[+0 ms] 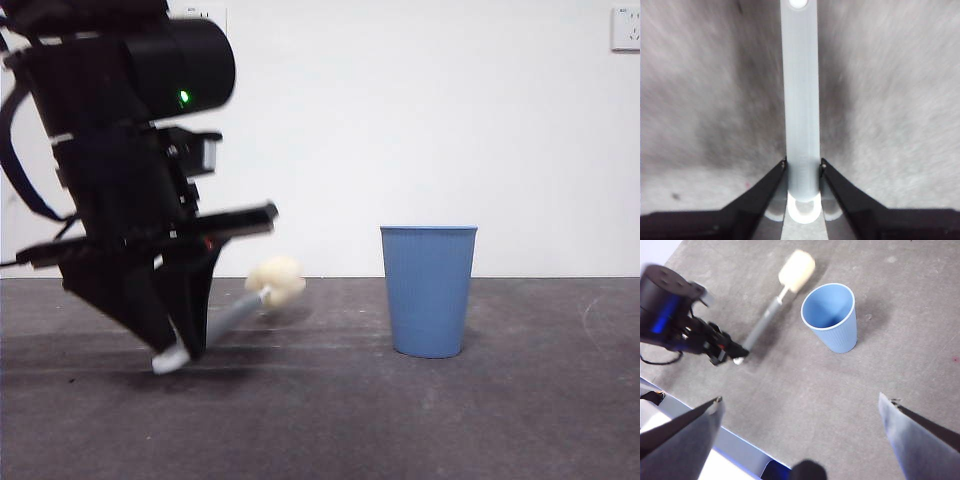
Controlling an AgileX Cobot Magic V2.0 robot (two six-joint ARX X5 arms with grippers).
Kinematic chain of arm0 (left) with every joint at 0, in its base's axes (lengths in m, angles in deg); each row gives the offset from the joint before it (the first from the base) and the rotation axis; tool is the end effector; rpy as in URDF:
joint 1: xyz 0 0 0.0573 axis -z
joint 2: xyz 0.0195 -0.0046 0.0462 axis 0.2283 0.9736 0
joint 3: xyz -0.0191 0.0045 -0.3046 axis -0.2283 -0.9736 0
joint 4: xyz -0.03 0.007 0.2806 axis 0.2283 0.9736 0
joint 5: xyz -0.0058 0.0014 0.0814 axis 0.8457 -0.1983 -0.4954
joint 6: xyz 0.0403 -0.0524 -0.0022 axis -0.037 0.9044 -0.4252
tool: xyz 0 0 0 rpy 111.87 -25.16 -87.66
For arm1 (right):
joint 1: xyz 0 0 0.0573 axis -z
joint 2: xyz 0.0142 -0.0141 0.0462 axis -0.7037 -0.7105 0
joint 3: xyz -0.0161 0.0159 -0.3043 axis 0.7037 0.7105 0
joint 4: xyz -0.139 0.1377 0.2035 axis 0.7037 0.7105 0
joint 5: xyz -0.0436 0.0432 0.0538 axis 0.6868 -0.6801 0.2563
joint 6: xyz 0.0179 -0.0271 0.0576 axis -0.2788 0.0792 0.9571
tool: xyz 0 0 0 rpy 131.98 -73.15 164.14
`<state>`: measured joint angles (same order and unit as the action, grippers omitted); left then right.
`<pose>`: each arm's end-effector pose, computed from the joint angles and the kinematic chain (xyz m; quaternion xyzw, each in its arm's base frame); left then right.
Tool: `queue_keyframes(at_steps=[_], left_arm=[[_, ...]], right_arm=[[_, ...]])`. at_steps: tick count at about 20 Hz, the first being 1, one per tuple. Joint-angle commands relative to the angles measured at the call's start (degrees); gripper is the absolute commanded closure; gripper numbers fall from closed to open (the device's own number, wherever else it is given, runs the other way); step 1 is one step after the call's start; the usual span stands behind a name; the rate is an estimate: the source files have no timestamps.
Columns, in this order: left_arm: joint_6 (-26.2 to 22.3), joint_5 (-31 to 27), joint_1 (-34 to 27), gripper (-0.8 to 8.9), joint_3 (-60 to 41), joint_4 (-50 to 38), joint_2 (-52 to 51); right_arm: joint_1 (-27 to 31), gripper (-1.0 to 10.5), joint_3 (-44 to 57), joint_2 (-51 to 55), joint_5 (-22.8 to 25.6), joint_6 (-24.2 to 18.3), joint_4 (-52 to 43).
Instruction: Pick up the cup brush,pick up the cup,insert the brush into the cup,clean the cup,put the cup brush back,put the cup back to the fixed position on the table
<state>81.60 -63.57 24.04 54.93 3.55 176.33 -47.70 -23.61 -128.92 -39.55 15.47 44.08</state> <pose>0.2603 -0.1948 0.1843 -0.0069 0.5461 -0.1276 0.8279 0.1214 0.0315 0.3711 0.0568 0.3556 0.2892 0.8870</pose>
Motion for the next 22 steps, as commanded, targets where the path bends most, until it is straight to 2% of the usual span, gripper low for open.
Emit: queue_keyframes(at_steps=[1, 6, 8, 13, 19, 22], left_arm=[[-2.7, 0.0, -1.2, 8.22, 0.1, -0.2, -3.4], [-9.2, 0.4, -2.8, 8.22, 0.1, 3.7, -12.3], [-11.2, 0.4, -2.9, 8.22, 0.1, 4.7, -17.2], [-12.9, 0.4, -2.9, 8.22, 0.1, 6.5, -29.5], [-13.2, 0.4, -2.9, 8.22, 0.1, 9.3, -35.7], [-14.1, 0.9, -2.9, 8.22, 0.1, 9.3, -36.2]], right_arm=[[-0.1, 3.8, 0.0, 0.0, -0.1, 0.1, -0.4], [-0.5, 3.8, 0.2, -1.9, -0.1, -0.9, -1.0], [-1.0, 3.8, 1.5, -4.1, -2.2, -0.9, -5.6], [-2.8, 3.8, 12.5, -9.8, -3.3, -1.3, -17.1], [-6.1, 3.8, 22.9, -18.5, -2.6, -0.6, -33.1], [-8.2, 3.8, 25.0, -23.6, -2.4, 2.8, -41.4]])
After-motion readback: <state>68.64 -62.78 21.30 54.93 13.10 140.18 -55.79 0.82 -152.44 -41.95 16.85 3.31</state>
